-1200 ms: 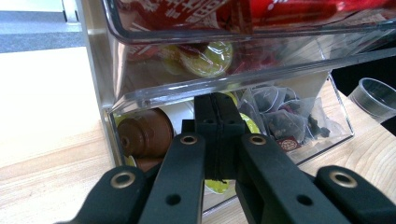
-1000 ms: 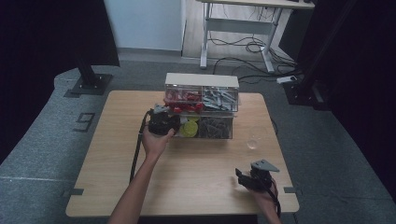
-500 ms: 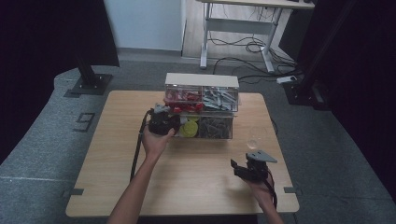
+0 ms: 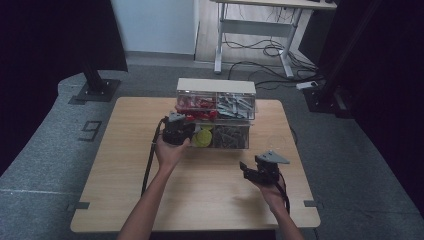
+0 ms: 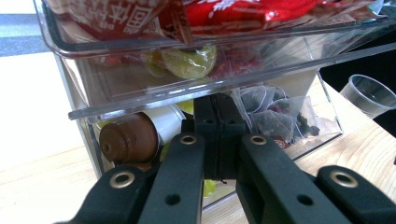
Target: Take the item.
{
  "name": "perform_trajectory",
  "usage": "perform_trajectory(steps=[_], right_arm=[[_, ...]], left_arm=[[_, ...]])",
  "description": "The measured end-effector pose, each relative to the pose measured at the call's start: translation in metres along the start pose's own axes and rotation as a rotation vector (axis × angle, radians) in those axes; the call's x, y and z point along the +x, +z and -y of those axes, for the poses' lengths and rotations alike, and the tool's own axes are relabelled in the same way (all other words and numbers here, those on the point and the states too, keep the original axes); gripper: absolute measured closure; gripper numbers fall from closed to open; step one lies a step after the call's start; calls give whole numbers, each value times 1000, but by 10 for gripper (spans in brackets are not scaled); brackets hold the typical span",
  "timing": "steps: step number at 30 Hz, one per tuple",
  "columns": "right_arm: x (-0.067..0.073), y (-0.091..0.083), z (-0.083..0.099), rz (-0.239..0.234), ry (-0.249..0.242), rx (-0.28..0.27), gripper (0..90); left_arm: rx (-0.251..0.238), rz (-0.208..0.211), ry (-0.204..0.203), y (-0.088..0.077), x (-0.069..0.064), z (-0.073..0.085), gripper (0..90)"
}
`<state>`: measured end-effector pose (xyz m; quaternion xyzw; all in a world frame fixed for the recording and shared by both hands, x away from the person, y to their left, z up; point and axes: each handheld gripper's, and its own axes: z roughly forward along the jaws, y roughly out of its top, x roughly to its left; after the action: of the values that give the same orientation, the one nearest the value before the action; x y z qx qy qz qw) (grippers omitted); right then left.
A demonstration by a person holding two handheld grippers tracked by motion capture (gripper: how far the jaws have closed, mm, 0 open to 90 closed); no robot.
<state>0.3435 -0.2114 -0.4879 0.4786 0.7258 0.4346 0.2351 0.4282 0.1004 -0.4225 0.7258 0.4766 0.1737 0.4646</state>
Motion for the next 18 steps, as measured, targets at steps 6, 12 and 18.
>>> perform_trajectory(steps=[6,12,18], right_arm=[[0,4,-9,-3,-1,-10,327],[4,10,-19,0,-15,-17,330],[9,20,-26,-3,-28,-6,340]], left_arm=[[9,-5,2,1,0,-2,895],[14,-3,0,1,1,-2,895],[19,-3,3,2,1,-3,894]])
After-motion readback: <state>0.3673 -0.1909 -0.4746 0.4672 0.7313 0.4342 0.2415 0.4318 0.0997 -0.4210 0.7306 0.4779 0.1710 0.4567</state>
